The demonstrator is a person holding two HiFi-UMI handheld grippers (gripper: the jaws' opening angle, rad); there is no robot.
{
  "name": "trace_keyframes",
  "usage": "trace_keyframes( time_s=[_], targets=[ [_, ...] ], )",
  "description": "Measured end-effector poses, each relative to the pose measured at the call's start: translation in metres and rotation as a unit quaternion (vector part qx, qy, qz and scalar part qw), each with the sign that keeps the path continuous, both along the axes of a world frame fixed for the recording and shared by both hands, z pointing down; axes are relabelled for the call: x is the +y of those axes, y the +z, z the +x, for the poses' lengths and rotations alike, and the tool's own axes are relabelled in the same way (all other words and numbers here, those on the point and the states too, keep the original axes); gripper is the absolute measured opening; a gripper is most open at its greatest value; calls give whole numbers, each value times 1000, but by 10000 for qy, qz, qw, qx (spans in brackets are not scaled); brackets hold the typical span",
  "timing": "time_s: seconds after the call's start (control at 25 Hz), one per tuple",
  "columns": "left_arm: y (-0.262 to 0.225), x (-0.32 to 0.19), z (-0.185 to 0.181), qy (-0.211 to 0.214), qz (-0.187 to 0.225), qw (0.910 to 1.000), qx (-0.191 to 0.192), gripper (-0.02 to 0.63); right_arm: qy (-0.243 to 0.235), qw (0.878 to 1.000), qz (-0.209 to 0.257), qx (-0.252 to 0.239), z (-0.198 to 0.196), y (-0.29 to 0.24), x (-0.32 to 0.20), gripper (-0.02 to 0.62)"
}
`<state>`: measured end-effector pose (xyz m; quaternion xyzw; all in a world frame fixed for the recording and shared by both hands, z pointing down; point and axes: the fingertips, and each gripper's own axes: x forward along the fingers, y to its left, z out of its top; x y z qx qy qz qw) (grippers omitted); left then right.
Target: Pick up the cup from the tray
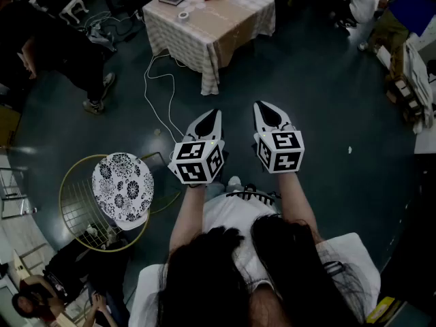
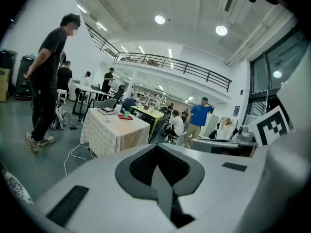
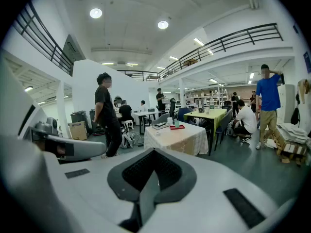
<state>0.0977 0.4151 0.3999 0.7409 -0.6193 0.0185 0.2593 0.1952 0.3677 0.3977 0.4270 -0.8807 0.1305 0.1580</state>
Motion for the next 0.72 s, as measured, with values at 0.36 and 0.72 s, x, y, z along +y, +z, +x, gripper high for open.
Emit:
trace_keyframes(
  time_s=[0.36,0.72],
  targets=[
    [2,-1,4,52,-2,10000,-27,5,26,10000,-16,33,3,4,0,11],
    [1,-2,13,63,11,10000,-69,5,-7,9997,13,-248,13,0,-4,12]
  ],
)
